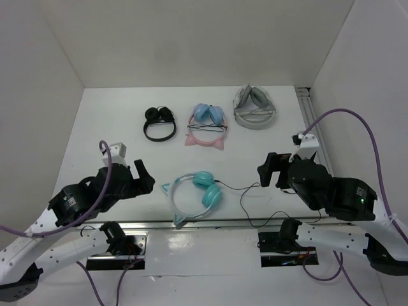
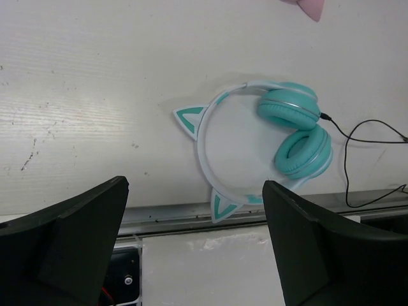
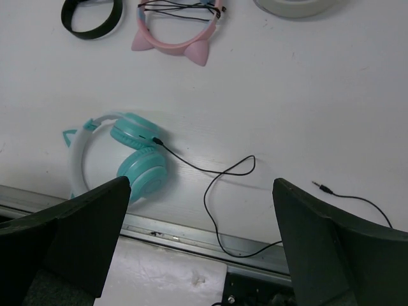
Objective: Wrap the headphones
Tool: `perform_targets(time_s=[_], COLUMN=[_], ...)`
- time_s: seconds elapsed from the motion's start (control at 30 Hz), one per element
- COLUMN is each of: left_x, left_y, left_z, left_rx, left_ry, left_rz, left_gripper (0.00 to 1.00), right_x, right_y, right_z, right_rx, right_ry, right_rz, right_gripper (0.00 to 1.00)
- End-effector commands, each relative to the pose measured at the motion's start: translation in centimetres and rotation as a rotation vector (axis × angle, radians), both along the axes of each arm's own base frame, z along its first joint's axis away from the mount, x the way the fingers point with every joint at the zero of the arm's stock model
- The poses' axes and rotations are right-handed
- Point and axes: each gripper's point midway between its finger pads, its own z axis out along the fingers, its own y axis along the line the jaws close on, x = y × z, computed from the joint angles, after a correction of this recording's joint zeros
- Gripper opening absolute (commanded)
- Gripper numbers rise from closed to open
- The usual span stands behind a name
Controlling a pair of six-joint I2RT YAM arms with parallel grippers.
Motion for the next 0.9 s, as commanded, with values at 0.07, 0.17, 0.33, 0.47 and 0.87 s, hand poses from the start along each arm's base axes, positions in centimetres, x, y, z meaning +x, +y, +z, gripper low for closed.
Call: perform_targets(time_s=[0.07,0.17,0.33,0.47,0.87], left_x=[0.7,0.7,1.1,1.6,1.2], left_y=[-0.6,-0.1,-0.3,-4.0,-7.8], left_z=[-0.1,-0.3,-0.4,-5.1,-14.7], left_rx=[0.01,0.005,0.009,0.004,0.074], left_ry=[0.003,0.003,-0.003,0.167,0.333], left_rz=[0.005,0.037,0.045,0.026,0.139], left_gripper=[1.0,1.0,1.0,1.0,1.0], right_x=[0.6,0.4,1.0,2.7,3.4], right_y=[0.2,0.0,1.0,3.2,10.0], right_z=[1.4,1.6,1.0,-1.4,-3.8], right_rx=[0.038,0.056,0.046,-0.097,-0.047], right_ry=[-0.061,-0.065,-0.061,-0.005,0.052], right_rz=[-0.005,0.003,0.002,-0.011,0.155], right_gripper=[1.0,1.0,1.0,1.0,1.0])
